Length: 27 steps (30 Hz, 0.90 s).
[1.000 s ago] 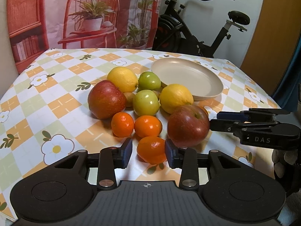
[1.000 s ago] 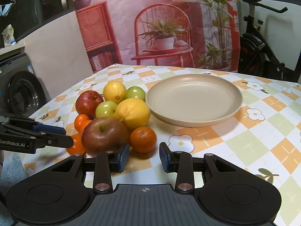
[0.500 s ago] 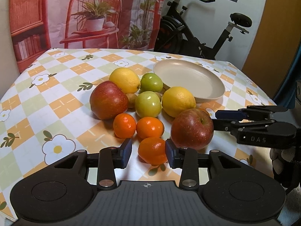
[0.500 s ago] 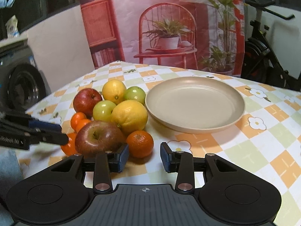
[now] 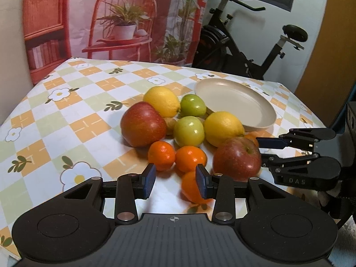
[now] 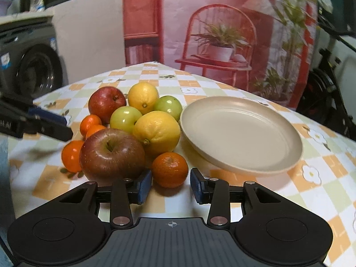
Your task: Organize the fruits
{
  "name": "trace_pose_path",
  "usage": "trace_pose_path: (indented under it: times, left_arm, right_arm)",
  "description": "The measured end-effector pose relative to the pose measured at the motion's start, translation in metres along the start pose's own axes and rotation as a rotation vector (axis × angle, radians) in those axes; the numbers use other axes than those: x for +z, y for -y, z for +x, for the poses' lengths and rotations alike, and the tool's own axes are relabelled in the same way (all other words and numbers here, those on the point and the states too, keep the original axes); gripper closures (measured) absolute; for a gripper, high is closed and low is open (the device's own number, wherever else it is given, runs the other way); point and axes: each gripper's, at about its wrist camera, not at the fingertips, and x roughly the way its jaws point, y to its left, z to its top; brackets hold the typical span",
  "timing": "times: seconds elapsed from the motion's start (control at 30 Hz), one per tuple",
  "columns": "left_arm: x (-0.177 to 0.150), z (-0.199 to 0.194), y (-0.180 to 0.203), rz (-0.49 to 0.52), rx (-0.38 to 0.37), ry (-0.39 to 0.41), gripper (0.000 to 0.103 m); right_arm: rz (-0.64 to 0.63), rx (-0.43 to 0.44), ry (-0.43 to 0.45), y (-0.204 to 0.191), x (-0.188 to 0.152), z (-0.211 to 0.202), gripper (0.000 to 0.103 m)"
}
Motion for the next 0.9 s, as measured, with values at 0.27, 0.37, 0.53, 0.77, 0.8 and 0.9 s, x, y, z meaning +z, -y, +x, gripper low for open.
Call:
trace_pose_path:
  times: [0.27, 0.37, 0.53, 0.77, 0.8, 0.9]
  left_arm:
    - [0.003, -0.002, -0.006, -0.029, 0.022, 0.019, 0.061]
    - [0.004, -0.002, -0.008, -0.038, 0.028, 0.025, 0.061]
    - [0.006, 0.0, -0.012, -0.057, 0.029, 0.021, 0.057]
    - [0.018, 0.009, -0.023, -0.139, 0.029, 0.025, 0.057]
    - [0.02, 0.011, -0.025, -0.155, 0.023, 0.026, 0.057]
    - [0.026, 0.018, -0.024, -0.169, 0.018, 0.021, 0.057]
  right_arm:
    - [0.023, 0.028, 0.025, 0.007, -0.002, 0.003, 0.068]
    - [0.049, 0.023, 0.036, 0.011, -0.005, 0.001, 0.068]
    - [0.138, 0.009, 0.079, 0.023, -0.012, -0.01, 0.069]
    - [0.164, -0.002, 0.083, 0.028, -0.014, -0.012, 0.069]
    - [0.166, -0.001, 0.083, 0.028, -0.014, -0.012, 0.069]
    - [0.166, -0.001, 0.083, 0.027, -0.014, -0.012, 0.069]
